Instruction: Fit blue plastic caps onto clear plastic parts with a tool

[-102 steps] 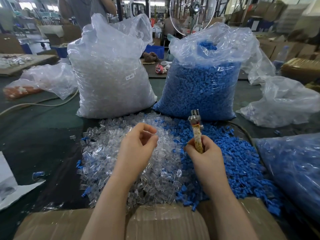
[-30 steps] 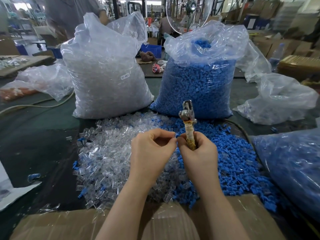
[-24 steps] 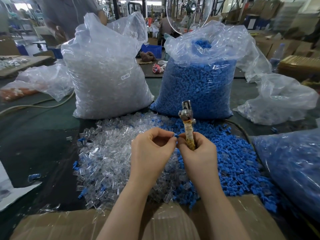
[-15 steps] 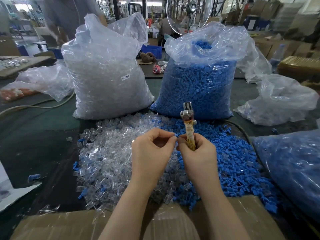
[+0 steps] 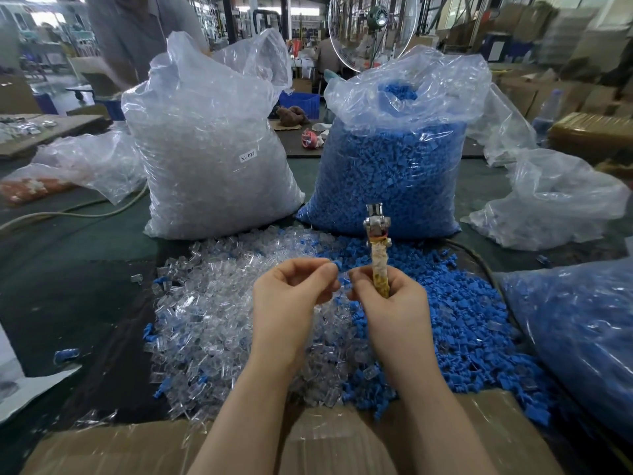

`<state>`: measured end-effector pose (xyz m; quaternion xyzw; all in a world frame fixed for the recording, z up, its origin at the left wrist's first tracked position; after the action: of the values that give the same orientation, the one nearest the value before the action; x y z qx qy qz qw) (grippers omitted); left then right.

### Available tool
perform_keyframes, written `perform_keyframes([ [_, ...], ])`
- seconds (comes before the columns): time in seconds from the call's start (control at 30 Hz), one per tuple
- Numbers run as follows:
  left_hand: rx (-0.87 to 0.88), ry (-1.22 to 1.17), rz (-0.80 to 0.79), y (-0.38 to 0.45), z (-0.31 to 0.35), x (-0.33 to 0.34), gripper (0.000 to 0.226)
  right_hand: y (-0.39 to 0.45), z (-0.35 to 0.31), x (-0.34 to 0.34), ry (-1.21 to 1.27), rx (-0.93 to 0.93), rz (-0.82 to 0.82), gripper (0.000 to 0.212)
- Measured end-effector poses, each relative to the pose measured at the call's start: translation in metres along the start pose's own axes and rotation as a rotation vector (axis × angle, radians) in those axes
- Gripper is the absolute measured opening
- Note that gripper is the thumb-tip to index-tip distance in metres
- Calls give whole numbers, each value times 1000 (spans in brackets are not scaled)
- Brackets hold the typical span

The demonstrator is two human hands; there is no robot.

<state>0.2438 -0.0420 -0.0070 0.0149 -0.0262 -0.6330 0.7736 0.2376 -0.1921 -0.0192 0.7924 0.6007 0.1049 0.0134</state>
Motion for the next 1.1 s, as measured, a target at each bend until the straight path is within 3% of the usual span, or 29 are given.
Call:
perform_keyframes([
  [0.17,-81,-144,-11,1,-1,-2,4,-1,-3,-1,-12,-14,-3,16],
  [0.37,10,10,4,-1,3,1,4,-6,-11,7,-77,-120,-31,13],
  [0.6,128,192,52,-4,9,3,14,-4,-7,5,-100,-111,-10,16],
  [1.1,228,262,51,-7,15,4,15,-5,-10,5,-88,-94,-23,18],
])
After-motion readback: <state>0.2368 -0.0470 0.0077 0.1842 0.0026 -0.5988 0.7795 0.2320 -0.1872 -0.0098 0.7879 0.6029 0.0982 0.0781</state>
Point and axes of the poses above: each hand's wrist, its own y-axis towards the middle knuckle, its own x-axis out of the palm, z = x × y, the point moved 6 cm from there along y, towards the middle knuckle, and after that the axes turned 11 degrees about y, right-handed, at the moved point
